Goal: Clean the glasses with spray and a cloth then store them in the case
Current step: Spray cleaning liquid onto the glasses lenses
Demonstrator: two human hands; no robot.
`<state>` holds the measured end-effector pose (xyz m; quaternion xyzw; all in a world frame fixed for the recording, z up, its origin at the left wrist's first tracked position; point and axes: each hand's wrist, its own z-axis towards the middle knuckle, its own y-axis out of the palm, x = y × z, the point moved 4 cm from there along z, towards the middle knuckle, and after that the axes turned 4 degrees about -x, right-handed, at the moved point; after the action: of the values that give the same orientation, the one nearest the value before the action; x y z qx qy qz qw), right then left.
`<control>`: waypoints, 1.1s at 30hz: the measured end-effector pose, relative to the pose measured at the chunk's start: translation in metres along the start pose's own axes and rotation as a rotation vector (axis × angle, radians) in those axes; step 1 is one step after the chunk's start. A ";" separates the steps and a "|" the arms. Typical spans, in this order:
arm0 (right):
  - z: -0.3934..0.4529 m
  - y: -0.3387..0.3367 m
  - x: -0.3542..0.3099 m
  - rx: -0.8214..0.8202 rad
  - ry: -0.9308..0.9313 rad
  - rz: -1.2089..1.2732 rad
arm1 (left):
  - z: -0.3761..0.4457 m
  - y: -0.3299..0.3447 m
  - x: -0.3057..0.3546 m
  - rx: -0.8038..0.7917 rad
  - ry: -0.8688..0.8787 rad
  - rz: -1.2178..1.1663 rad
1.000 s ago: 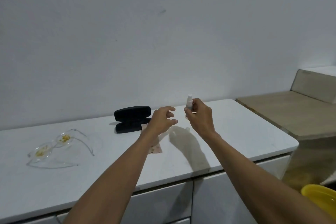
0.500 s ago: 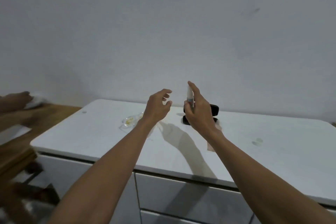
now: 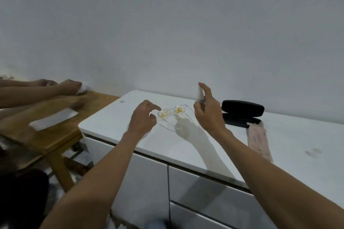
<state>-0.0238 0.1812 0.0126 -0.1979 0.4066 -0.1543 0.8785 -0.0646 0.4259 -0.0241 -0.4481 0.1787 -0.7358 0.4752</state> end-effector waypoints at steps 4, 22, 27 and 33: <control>0.001 0.003 0.001 0.009 0.010 0.006 | -0.004 0.005 -0.013 -0.014 -0.004 -0.023; 0.001 -0.025 0.032 0.079 0.112 0.057 | 0.012 0.035 -0.018 0.197 -0.164 -0.277; -0.005 -0.032 0.041 0.111 0.168 0.075 | 0.015 0.033 -0.012 0.232 -0.188 -0.318; -0.013 -0.040 0.048 0.129 0.201 0.075 | 0.014 0.038 -0.014 0.258 -0.276 -0.356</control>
<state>-0.0088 0.1227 -0.0073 -0.1093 0.4890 -0.1661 0.8494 -0.0303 0.4216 -0.0493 -0.5042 -0.0649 -0.7564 0.4115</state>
